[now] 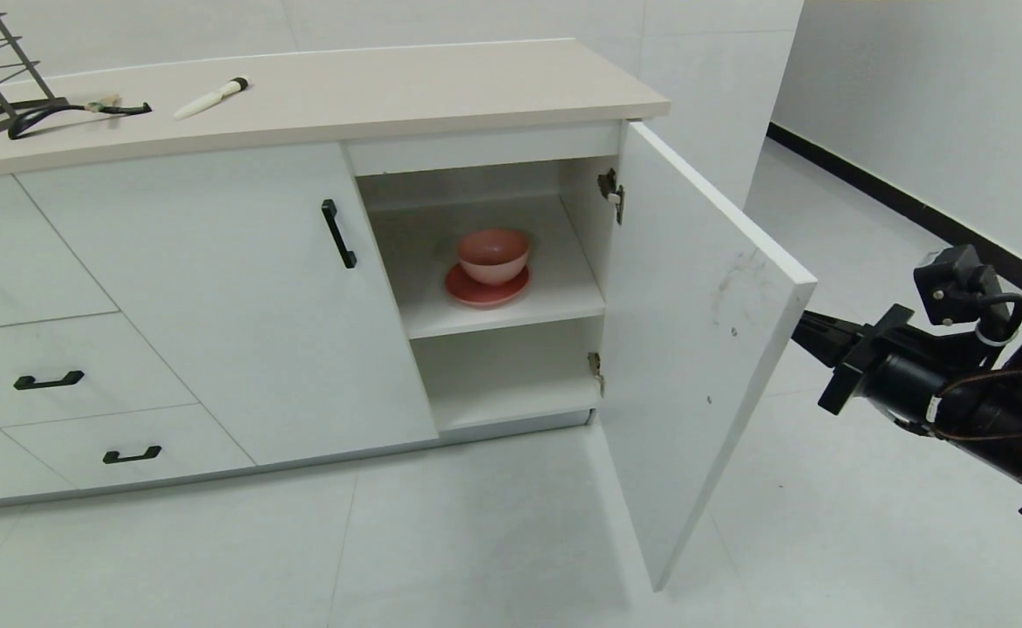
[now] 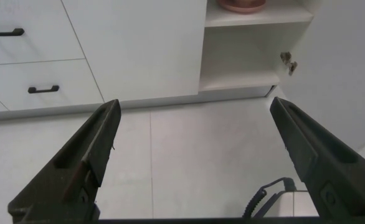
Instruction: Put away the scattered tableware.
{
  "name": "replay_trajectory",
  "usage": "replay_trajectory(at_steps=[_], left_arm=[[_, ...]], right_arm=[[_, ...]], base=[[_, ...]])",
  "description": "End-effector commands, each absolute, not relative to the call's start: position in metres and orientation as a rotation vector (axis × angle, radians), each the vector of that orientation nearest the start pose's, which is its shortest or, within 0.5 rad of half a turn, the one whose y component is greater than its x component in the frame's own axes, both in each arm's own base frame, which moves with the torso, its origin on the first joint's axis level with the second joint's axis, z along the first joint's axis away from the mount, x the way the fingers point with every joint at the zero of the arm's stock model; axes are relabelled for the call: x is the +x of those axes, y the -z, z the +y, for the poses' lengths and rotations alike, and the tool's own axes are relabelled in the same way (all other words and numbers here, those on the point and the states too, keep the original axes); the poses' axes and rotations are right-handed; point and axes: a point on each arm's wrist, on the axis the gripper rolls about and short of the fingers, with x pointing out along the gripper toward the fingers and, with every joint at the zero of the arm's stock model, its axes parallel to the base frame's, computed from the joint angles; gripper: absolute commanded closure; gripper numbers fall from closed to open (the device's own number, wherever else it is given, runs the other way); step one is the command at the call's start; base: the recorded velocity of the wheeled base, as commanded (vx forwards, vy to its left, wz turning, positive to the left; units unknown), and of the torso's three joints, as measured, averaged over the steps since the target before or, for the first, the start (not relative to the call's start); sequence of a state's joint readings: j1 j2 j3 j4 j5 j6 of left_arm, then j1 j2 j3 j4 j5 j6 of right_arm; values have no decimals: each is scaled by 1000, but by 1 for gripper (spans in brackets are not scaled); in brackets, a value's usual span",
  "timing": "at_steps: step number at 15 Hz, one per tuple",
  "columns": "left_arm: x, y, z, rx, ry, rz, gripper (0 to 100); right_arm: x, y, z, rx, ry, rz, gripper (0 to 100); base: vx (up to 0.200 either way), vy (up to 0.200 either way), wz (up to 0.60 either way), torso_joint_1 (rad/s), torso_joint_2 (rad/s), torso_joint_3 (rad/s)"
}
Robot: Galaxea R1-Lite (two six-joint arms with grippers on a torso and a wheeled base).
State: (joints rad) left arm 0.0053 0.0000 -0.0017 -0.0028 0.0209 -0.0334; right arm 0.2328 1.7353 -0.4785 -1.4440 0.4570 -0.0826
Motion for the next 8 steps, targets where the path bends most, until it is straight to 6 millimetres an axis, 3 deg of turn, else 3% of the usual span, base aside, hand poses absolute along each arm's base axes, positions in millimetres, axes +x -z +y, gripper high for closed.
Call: replay_trajectory(at_steps=[1, 8], left_arm=[[-23, -76, 0, -34, -28, -5, 0], [-23, -76, 0, -34, -28, -5, 0]], right_arm=[[263, -170, 83, -96, -716, -214, 100], [274, -163, 117, -84, -815, -213, 100]], base=[[0, 0, 0, 0, 0, 0], [0, 0, 0, 0, 0, 0]])
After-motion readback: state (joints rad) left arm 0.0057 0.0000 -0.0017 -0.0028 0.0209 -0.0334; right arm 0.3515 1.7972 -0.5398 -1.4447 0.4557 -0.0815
